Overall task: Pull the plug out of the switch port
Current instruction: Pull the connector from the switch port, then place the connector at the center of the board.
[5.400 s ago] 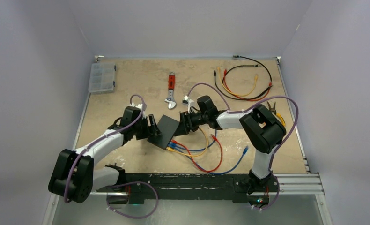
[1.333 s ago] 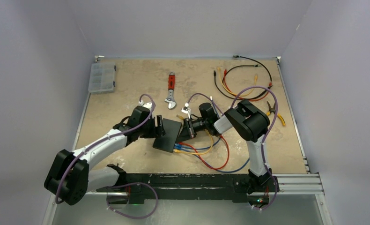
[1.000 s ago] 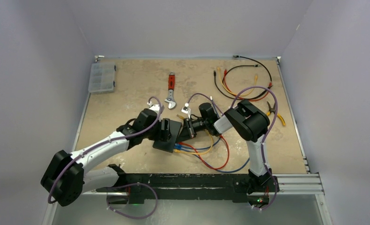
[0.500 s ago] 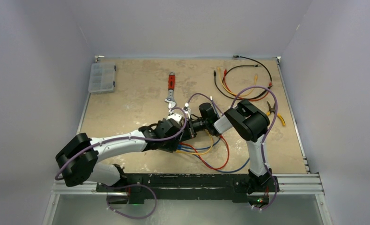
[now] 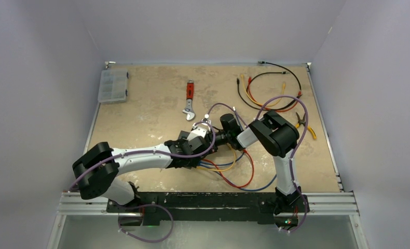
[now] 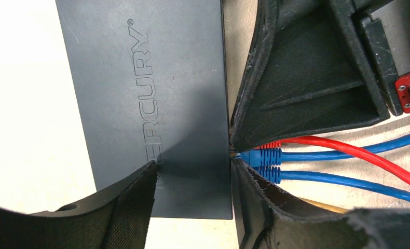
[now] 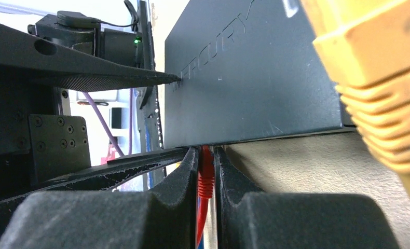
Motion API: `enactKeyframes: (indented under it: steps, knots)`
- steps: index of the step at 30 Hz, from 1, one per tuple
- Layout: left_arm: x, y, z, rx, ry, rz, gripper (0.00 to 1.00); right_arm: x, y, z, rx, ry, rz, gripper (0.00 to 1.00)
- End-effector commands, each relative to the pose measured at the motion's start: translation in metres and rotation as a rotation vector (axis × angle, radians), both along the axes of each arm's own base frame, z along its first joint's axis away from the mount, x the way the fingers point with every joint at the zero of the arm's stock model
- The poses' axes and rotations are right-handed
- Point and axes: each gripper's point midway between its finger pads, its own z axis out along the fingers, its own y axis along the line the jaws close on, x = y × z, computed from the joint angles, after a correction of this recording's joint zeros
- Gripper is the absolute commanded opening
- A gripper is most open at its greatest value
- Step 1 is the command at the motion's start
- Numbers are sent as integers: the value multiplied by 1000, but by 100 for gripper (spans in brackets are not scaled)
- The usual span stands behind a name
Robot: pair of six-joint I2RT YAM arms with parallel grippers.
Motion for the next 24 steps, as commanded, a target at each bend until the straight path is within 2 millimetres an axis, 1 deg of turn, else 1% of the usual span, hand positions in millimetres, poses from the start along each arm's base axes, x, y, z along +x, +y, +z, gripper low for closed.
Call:
enactKeyframes:
  steps: [1, 9, 19, 24]
  knots:
    - [9, 38, -2, 156, -53, 91, 50, -15, -16, -37, -120, 42, -4, 0]
    - [10, 42, -4, 180, -56, 113, 44, -14, -24, -30, -123, 21, -4, 0]
    - [11, 43, -6, 206, -51, 123, 43, -13, -37, -21, -148, -7, -16, 0]
    - [13, 35, -4, 184, -49, 107, 43, -4, -41, -12, -150, -36, -42, 0]
